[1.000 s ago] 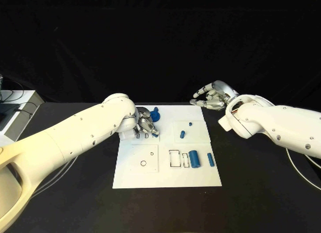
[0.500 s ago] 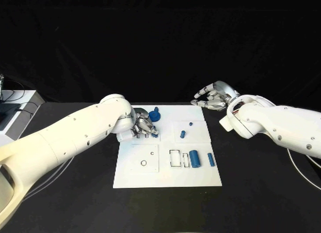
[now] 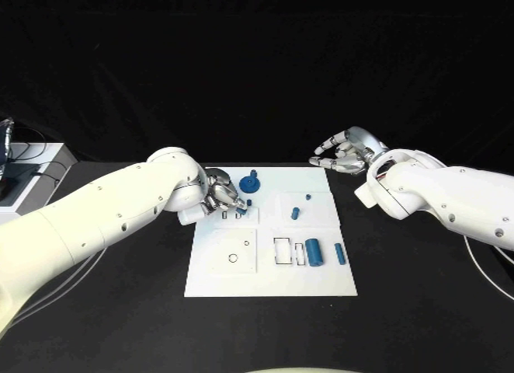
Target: Assemble the parts on the task board
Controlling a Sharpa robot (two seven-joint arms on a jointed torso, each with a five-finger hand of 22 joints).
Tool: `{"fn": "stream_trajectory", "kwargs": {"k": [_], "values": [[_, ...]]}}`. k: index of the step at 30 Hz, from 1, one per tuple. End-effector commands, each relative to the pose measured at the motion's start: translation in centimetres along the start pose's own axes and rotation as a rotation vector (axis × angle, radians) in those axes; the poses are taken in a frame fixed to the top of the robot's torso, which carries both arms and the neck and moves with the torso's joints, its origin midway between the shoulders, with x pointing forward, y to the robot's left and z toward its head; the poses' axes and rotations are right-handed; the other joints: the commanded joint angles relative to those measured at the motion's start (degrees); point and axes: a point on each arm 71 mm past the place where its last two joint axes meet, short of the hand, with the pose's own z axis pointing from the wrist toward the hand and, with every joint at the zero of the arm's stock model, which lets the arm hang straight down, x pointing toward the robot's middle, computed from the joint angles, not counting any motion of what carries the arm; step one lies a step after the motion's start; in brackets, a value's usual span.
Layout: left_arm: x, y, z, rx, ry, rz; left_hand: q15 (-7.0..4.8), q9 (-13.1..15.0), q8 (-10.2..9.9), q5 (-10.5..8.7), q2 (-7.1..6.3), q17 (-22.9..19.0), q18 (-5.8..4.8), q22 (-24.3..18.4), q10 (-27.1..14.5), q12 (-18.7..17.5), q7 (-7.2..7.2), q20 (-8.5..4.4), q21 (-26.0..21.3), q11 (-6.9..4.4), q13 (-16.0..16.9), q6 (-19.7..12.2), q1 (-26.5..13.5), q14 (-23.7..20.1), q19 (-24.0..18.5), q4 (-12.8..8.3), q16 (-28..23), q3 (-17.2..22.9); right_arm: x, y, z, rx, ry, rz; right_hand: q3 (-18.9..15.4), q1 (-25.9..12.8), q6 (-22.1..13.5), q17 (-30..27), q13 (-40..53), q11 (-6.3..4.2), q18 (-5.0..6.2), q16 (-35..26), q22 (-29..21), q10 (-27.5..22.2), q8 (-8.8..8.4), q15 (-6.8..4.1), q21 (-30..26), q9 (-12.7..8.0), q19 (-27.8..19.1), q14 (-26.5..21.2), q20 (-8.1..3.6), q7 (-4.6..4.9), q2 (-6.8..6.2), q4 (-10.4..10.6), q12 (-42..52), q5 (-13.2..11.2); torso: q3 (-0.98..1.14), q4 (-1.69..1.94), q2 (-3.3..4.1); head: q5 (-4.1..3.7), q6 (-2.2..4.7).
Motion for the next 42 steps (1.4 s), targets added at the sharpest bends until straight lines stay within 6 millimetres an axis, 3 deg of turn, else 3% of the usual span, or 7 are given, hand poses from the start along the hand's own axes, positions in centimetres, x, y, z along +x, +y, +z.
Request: {"fn": "stream_trajectory", "kwargs": {"k": [1,11,18,27,42], "values": [[-0.4,-0.1,-0.1,0.011,-0.084,-0.028,-0.47,17.9,1.4,0.48,0.01,14.9,-1.08,0.6,0.9,0.2,-1.91,-0.41,0.3,-0.16,-0.1,2.6,-0.8,5.9,0.3,-8.5,0.3,8.0,0.0,0.0,0.0,-0.014,0.005,-0.008,-0.1,-0.4,-0.3,11.9,13.8,-0.19,0.47,-0.2,12.7,4.5,0.24,-0.14,-0.2,0.1,4.5,5.2,-0.11,-0.08,-0.1,0.1,-0.2,-0.2,0.03,0.15,-0.26,0.05,-0.27],[-0.6,0.2,-0.1,-0.01,-0.146,0.015,-1.04,18.4,1.0,1.47,-0.49,14.7,-1.19,1.1,2.1,-0.2,-2.53,-0.93,0.5,-0.77,-0.8,4.2,-1.3,5.8,0.8,-9.3,0.2,8.3,0.0,-0.1,-0.1,-0.014,0.001,-0.008,-0.1,-0.4,-0.3,11.8,13.8,-0.19,0.47,-0.3,12.7,4.5,0.25,-0.14,-0.3,0.1,4.5,5.2,-0.11,-0.09,-0.08,0.1,-0.2,-0.1,0.1,0.23,-0.26,0.19,-0.48],[-0.2,0.3,0.3,-0.033,-0.176,0.067,-1.31,18.7,0.9,1.54,-0.72,14.8,-1.2,1.2,2.7,-0.4,-2.86,-1.17,0.5,-1.08,-1.3,5.0,-1.5,5.9,0.9,-9.5,0.3,8.3,0.0,-0.1,0.0,-0.015,-0.001,-0.008,0.0,-0.4,-0.4,11.8,13.7,-0.19,0.49,-0.3,12.6,4.4,0.27,-0.15,-0.3,0.1,4.5,5.2,-0.12,-0.09,-0.05,0.1,-0.3,0.0,0.01,0.23,-0.2,0.36,-0.71],[0.8,0.1,0.9,-0.056,-0.155,0.147,-1.57,19.1,0.9,1.77,-0.77,15.1,-1.2,1.1,2.5,-1.9,-3.19,-1.42,0.5,-1.38,-3.7,5.9,-1.6,6.0,0.9,-9.6,0.4,8.4,0.1,-0.1,0.0,-0.017,-0.001,-0.008,0.0,-0.4,-0.4,11.7,13.7,-0.19,0.5,-0.3,12.6,4.4,0.29,-0.15,-0.4,0.1,4.5,5.2,-0.12,-0.09,-0.04,0.1,-0.3,0.1,0.08,0.11,-0.15,0.55,-0.93],[1.5,0.1,1.4,-0.067,-0.137,0.173,-1.65,19.2,0.9,1.83,-0.7,15.0,-1.19,1.1,2.5,-2.2,-3.27,-1.49,0.4,-1.46,-4.1,6.1,-1.7,5.9,0.9,-9.5,0.3,8.4,0.2,0.0,0.0,-0.018,0.002,-0.007,0.0,-0.4,-0.4,11.6,13.7,-0.19,0.52,-0.3,12.5,4.4,0.3,-0.15,-0.5,0.1,4.4,5.1,-0.12,-0.09,-0.01,0.1,-0.3,0.2,0.02,0.2,-0.03,0.46,-1.07]]}}
